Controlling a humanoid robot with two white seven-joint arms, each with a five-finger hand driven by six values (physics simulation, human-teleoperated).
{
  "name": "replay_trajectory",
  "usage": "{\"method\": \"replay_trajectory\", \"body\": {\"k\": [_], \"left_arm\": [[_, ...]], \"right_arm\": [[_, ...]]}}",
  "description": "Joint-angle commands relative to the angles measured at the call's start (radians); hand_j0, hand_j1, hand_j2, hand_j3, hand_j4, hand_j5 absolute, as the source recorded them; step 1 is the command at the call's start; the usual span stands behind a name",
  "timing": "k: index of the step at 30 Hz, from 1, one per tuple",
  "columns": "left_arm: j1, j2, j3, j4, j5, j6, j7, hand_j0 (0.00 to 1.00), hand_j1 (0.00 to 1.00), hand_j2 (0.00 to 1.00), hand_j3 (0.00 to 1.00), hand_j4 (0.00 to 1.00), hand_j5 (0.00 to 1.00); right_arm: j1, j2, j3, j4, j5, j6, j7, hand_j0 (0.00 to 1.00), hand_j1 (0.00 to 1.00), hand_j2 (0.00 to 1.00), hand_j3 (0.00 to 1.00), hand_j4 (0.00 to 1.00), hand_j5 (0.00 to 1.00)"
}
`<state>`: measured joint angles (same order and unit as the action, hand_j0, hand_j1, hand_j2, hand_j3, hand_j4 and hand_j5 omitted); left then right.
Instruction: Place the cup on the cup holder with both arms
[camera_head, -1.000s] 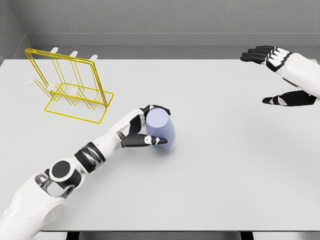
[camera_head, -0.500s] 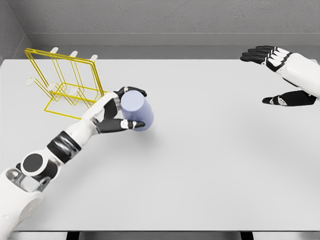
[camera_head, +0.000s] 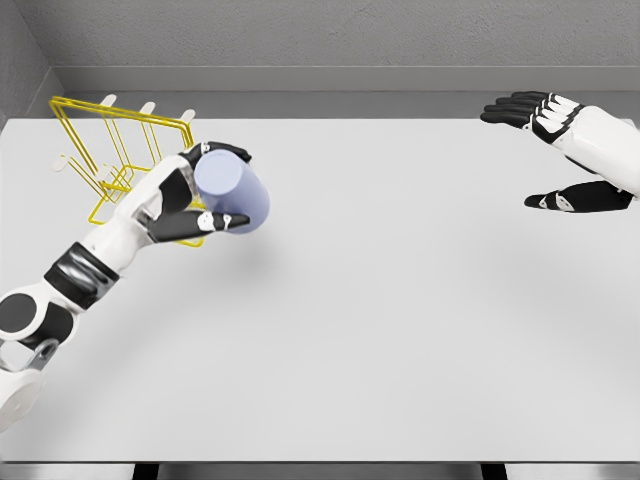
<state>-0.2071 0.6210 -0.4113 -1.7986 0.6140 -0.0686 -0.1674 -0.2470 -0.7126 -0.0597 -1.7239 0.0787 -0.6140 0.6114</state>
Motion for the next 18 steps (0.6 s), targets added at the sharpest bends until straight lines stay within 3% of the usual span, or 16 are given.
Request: {"method": "replay_trajectory", "body": {"k": [1, 18], "left_arm": [[0.0, 0.026, 0.016, -0.001, 0.023, -0.013, 0.0, 0.59, 0.59, 0.59, 0.59, 0.59, 0.59], [0.005, 0.118, 0.057, -0.001, 0.098, -0.036, 0.0, 0.6, 0.6, 0.6, 0.6, 0.6, 0.6]], "right_arm": [[0.0, -0.001, 0.0, 0.0, -0.007, 0.003, -0.001, 1.0, 1.0, 1.0, 1.0, 1.0, 1.0], [0.0, -0.001, 0.0, 0.0, -0.007, 0.003, -0.001, 1.0, 1.0, 1.0, 1.0, 1.0, 1.0]]}}
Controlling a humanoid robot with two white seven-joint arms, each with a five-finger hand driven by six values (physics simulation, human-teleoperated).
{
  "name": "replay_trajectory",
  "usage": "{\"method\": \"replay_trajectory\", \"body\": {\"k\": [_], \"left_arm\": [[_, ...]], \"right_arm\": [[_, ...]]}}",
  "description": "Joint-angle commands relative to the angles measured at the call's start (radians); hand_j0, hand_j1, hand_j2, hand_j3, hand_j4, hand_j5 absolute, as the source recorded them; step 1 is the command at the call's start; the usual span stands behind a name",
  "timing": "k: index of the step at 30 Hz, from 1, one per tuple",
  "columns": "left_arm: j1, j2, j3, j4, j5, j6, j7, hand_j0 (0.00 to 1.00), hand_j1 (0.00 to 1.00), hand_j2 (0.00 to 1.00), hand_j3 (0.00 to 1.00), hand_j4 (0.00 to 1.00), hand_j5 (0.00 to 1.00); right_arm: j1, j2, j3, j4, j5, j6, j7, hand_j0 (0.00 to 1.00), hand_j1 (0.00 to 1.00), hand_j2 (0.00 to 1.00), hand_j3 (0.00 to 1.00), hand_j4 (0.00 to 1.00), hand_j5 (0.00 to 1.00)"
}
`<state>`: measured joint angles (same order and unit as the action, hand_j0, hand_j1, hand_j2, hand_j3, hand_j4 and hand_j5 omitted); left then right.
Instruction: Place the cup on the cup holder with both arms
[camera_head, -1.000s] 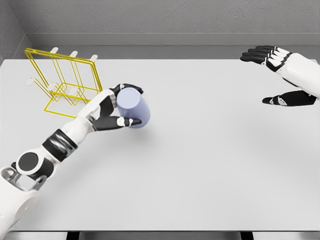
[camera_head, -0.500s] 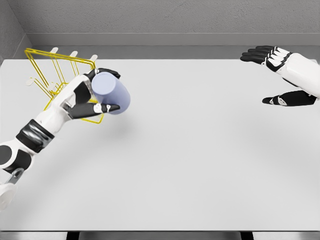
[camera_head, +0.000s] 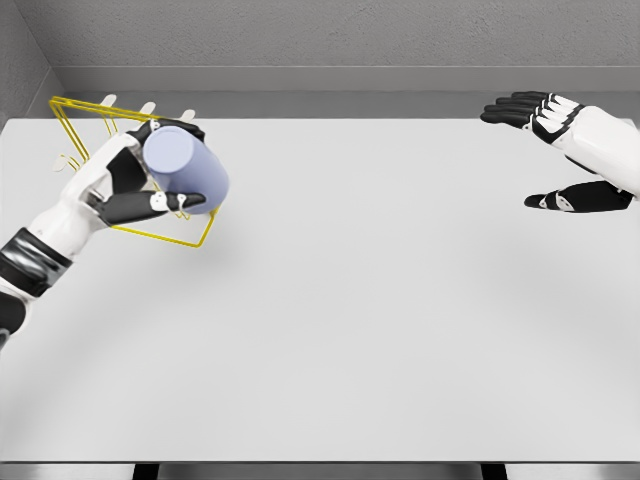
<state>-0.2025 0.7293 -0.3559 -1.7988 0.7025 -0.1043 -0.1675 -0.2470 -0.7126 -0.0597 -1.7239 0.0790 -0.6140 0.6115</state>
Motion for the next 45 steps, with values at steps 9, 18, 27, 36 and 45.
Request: {"method": "replay_trajectory", "body": {"k": [9, 18, 27, 36, 45], "left_arm": [[0.023, 0.045, 0.043, 0.003, 0.032, -0.018, 0.0, 0.61, 0.61, 0.61, 0.61, 0.61, 0.61], [0.031, 0.059, 0.063, 0.013, 0.054, -0.018, 0.0, 0.61, 0.61, 0.61, 0.61, 0.61, 0.61], [0.031, 0.059, 0.072, 0.039, 0.061, -0.017, 0.0, 0.61, 0.61, 0.61, 0.61, 0.61, 0.61], [0.031, 0.058, 0.074, 0.072, 0.061, -0.017, 0.0, 0.62, 0.62, 0.62, 0.62, 0.62, 0.62], [0.035, 0.055, 0.072, 0.093, 0.06, -0.017, 0.0, 0.63, 0.63, 0.63, 0.63, 0.63, 0.63]], "right_arm": [[0.0, -0.001, 0.0, 0.0, -0.007, 0.003, -0.001, 1.0, 1.0, 1.0, 1.0, 1.0, 1.0], [0.0, -0.001, 0.0, 0.0, -0.007, 0.003, -0.001, 1.0, 1.0, 1.0, 1.0, 1.0, 1.0], [0.0, -0.001, 0.0, 0.0, -0.008, 0.003, -0.001, 1.0, 1.0, 1.0, 1.0, 1.0, 1.0], [0.0, -0.001, 0.0, 0.0, -0.007, 0.003, -0.001, 1.0, 1.0, 1.0, 1.0, 1.0, 1.0], [0.0, -0.001, 0.0, 0.0, -0.008, 0.003, -0.001, 1.0, 1.0, 1.0, 1.0, 1.0, 1.0]]}}
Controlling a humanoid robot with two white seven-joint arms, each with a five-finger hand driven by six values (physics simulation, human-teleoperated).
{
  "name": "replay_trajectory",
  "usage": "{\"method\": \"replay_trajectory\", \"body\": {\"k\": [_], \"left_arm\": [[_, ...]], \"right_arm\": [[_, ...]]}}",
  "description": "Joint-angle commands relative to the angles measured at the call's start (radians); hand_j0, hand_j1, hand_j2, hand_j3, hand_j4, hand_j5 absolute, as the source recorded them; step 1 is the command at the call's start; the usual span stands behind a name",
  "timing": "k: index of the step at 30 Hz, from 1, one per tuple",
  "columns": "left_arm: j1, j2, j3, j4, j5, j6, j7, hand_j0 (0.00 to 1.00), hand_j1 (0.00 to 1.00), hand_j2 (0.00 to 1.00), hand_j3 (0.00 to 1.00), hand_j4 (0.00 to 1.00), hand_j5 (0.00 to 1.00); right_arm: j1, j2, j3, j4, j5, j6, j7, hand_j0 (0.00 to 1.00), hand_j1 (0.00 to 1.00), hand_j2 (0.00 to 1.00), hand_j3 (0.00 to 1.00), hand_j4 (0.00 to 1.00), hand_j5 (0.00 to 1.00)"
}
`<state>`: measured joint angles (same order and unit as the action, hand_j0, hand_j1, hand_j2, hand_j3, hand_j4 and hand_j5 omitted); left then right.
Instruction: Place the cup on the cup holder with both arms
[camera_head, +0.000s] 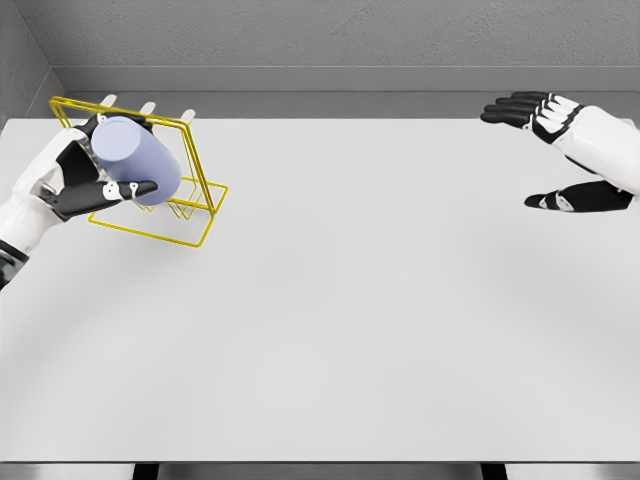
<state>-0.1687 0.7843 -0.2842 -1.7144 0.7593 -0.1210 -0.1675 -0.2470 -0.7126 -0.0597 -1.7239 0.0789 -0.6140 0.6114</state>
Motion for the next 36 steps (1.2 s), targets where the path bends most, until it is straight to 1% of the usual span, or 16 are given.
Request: {"method": "replay_trajectory", "body": {"k": [1, 4, 9, 12, 16, 20, 21, 24, 25, 27, 32, 36], "left_arm": [[0.0, 0.0, 0.0, 0.012, 0.003, 0.001, -0.001, 0.66, 0.66, 0.66, 0.66, 0.66, 0.66], [-0.002, -0.007, 0.0, 0.03, 0.003, 0.003, -0.001, 0.69, 0.69, 0.69, 0.69, 0.69, 0.69], [-0.008, -0.01, 0.0, 0.033, 0.002, 0.007, -0.001, 0.85, 0.85, 0.85, 0.85, 0.85, 0.85], [-0.011, -0.011, -0.001, 0.033, -0.002, 0.007, -0.001, 0.9, 0.9, 0.9, 0.9, 0.9, 0.9], [-0.011, -0.011, -0.001, 0.032, -0.003, 0.009, -0.001, 0.89, 0.89, 0.89, 0.89, 0.89, 0.89], [-0.011, -0.011, -0.003, 0.032, -0.003, 0.009, -0.001, 0.85, 0.85, 0.85, 0.85, 0.85, 0.85], [-0.011, -0.011, -0.003, 0.03, -0.003, 0.009, -0.001, 0.83, 0.83, 0.83, 0.83, 0.83, 0.83], [-0.011, -0.011, -0.003, 0.022, -0.003, 0.009, -0.001, 0.82, 0.82, 0.82, 0.82, 0.82, 0.82], [-0.011, -0.011, -0.003, 0.022, -0.003, 0.009, -0.001, 0.78, 0.78, 0.78, 0.78, 0.78, 0.78], [-0.011, -0.011, -0.003, 0.021, -0.003, 0.007, -0.001, 0.76, 0.76, 0.76, 0.76, 0.76, 0.76], [-0.009, -0.01, -0.001, 0.016, -0.003, 0.004, -0.001, 0.76, 0.76, 0.76, 0.76, 0.76, 0.76], [-0.003, -0.01, -0.001, -0.002, -0.002, 0.0, -0.001, 0.76, 0.76, 0.76, 0.76, 0.76, 0.76]], "right_arm": [[0.0, -0.001, 0.0, 0.0, -0.007, 0.003, -0.001, 1.0, 1.0, 1.0, 1.0, 1.0, 1.0], [0.0, -0.001, 0.0, 0.0, -0.007, 0.003, -0.001, 1.0, 1.0, 1.0, 1.0, 1.0, 1.0], [0.0, -0.001, 0.0, 0.0, -0.007, 0.003, -0.001, 1.0, 1.0, 1.0, 1.0, 1.0, 1.0], [0.0, -0.001, 0.0, 0.001, -0.007, 0.003, -0.001, 1.0, 1.0, 1.0, 1.0, 1.0, 1.0], [0.002, -0.001, 0.0, 0.001, -0.007, 0.003, -0.001, 1.0, 1.0, 1.0, 1.0, 1.0, 1.0], [0.002, -0.001, 0.0, 0.001, -0.007, 0.003, -0.001, 1.0, 1.0, 1.0, 1.0, 1.0, 1.0], [0.002, -0.001, 0.0, 0.001, -0.007, 0.003, -0.001, 1.0, 1.0, 1.0, 1.0, 1.0, 1.0], [0.0, -0.001, 0.0, 0.001, -0.007, 0.003, -0.001, 1.0, 1.0, 1.0, 1.0, 1.0, 1.0], [0.0, -0.001, 0.0, 0.001, -0.007, 0.003, -0.001, 1.0, 1.0, 1.0, 1.0, 1.0, 1.0], [0.0, -0.001, 0.0, 0.001, -0.007, 0.003, -0.001, 1.0, 1.0, 1.0, 1.0, 1.0, 1.0], [0.002, -0.001, 0.0, 0.001, -0.007, 0.003, -0.001, 1.0, 1.0, 1.0, 1.0, 1.0, 1.0], [0.002, -0.001, 0.0, 0.001, -0.007, 0.003, -0.001, 1.0, 1.0, 1.0, 1.0, 1.0, 1.0]]}}
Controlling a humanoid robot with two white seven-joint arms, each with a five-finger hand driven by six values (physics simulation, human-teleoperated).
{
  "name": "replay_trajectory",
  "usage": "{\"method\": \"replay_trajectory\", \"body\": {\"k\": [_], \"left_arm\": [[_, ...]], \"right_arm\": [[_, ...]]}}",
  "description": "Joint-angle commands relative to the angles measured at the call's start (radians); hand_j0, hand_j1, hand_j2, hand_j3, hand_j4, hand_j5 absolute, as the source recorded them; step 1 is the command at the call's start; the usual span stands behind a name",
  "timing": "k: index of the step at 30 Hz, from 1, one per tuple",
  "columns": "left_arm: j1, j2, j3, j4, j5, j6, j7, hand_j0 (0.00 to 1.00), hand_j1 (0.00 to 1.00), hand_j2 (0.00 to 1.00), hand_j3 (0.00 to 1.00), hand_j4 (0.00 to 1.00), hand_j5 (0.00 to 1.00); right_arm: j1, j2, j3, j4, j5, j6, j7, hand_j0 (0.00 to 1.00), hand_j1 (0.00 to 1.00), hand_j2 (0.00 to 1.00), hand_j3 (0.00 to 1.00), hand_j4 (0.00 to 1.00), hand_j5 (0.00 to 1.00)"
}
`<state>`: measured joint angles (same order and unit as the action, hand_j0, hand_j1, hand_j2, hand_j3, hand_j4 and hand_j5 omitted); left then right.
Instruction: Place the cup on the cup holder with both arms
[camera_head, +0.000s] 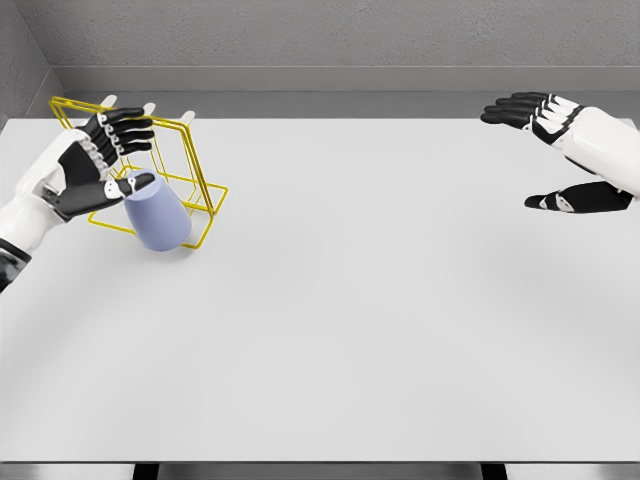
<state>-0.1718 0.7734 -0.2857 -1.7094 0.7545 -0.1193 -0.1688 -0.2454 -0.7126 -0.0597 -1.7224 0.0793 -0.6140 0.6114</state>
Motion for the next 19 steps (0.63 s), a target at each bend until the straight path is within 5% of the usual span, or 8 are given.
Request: {"method": "replay_trajectory", "body": {"k": [1, 9, 14, 19], "left_arm": [[0.0, 0.001, 0.0, -0.007, 0.003, -0.002, 0.0, 0.76, 0.76, 0.76, 0.76, 0.76, 0.76], [0.008, 0.033, 0.023, -0.05, 0.016, -0.013, 0.0, 0.75, 0.75, 0.75, 0.75, 0.75, 0.75], [0.144, 0.043, 0.146, -0.068, 0.019, -0.181, 0.0, 0.75, 0.75, 0.75, 0.75, 0.75, 0.75], [0.189, 0.083, 0.227, -0.068, 0.051, -0.224, 0.0, 0.82, 0.82, 0.82, 0.82, 0.82, 0.82]], "right_arm": [[0.0, -0.001, 0.0, 0.0, -0.007, 0.003, -0.001, 1.0, 1.0, 1.0, 1.0, 1.0, 1.0], [0.005, -0.001, 0.0, 0.0, -0.009, 0.003, -0.001, 1.0, 1.0, 1.0, 1.0, 1.0, 1.0], [0.005, -0.001, 0.0, -0.002, -0.007, 0.003, -0.001, 1.0, 1.0, 1.0, 1.0, 1.0, 1.0], [0.005, -0.001, 0.0, -0.002, -0.009, 0.003, -0.001, 1.0, 1.0, 1.0, 1.0, 1.0, 1.0]]}}
